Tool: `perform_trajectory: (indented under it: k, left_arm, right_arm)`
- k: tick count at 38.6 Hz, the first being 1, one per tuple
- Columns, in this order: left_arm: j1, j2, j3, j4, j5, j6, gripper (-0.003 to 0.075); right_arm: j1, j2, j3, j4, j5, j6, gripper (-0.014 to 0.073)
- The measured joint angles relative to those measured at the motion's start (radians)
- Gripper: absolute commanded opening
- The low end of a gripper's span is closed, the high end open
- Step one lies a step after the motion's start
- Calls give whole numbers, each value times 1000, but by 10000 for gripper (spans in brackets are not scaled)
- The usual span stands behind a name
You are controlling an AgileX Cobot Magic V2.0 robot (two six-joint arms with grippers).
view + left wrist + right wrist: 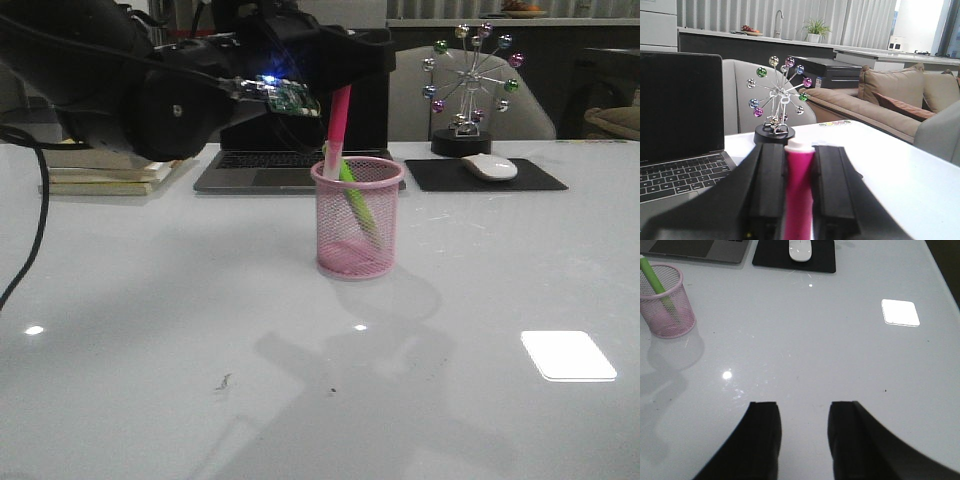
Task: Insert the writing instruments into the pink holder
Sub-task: 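Carry the pink highlighter with the left gripper above the holder, then lower the pink highlighter into the holder and open the left gripper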
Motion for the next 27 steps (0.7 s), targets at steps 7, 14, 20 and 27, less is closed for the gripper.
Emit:
perform_trajectory:
  k: [7,14,20,27]
  left_arm:
    - [0,41,0,0,-64,-5,92]
    - [-5,82,0,0,-83,-7,97]
    - [-7,84,0,0,-81,-7,176]
    - [-11,84,0,0,-113,-7,326]
  right_arm:
    - [0,0,0,0,7,0,371]
    - [0,0,0,0,20,0,371]
    - [0,0,0,0,20,0,371]
    - [0,0,0,0,20,0,371]
